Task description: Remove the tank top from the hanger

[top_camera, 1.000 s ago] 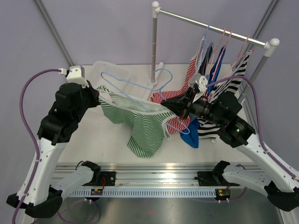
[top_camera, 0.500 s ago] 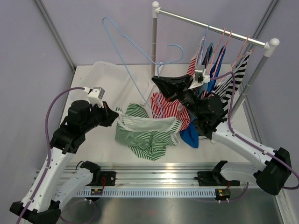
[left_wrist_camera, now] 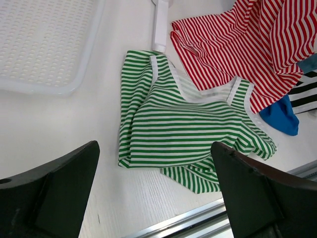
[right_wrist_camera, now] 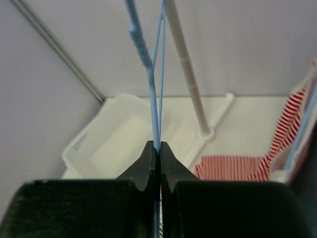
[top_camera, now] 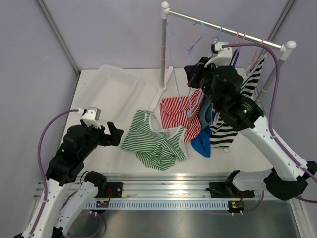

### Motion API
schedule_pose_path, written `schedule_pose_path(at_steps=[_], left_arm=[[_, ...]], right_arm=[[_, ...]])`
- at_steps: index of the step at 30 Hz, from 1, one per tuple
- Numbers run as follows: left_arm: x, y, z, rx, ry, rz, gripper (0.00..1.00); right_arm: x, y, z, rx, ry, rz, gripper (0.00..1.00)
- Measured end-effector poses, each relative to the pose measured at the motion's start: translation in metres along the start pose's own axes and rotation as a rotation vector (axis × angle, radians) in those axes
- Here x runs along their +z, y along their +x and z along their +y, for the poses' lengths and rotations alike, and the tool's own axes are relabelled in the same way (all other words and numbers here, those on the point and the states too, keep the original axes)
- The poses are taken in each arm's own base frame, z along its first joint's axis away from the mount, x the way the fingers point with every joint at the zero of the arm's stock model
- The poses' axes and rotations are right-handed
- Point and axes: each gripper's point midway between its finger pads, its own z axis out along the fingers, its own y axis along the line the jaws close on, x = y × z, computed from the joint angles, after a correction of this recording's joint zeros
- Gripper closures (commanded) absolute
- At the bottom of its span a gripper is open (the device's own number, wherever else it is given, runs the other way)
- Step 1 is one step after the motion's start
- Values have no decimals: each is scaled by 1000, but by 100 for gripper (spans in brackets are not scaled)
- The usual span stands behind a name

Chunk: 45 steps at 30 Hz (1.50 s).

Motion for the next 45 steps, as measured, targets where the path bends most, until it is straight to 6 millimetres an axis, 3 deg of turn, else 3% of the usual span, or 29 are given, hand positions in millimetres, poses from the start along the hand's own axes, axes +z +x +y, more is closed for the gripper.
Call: schedule_pose_path(at_steps=[3,7,10,14,18,23,28,36,38,39,40,42,43,45], left_arm=[[-4,-2,2,0,-9,-27,1],[-8,-6,4,-2,-20,-57,1],[-7,-6,4,0,-21,-58,1],[-5,-3,5,0,-25,-49,1],[-5,-3,5,2,-27,-51,1],[-6,-3,6,-3,-33,-58,1],[-7,-3,7,-6,-36,-61,1],[-4,-2,9,-6,-51,-49,1],[-2,-1,10,-6,-56,-43,1],[-1,-1,10,-6,-58,-37,1],[1,1,11,-5,-65,-26,1],[7,3,15,-10,-91,3,1],[10,5,17,-16,-109,21,1],[15,7,20,-28,-139,58,1]], right_arm=[[9,27,-22,-87,125,109,100],[23,47,-39,-186,241,194,100],[39,42,-45,-227,290,210,100],[65,18,-61,-229,355,177,100],[87,-2,-88,-217,423,138,100],[117,-3,-115,-207,468,140,100],[142,24,-118,-207,460,186,100],[153,49,-118,-187,443,219,100],[152,52,-115,-178,429,217,89],[150,52,-114,-172,421,216,79],[149,52,-112,-162,411,214,59],[146,52,-108,-150,392,215,50],[145,51,-105,-145,379,215,35],[142,45,-99,-127,356,205,20]])
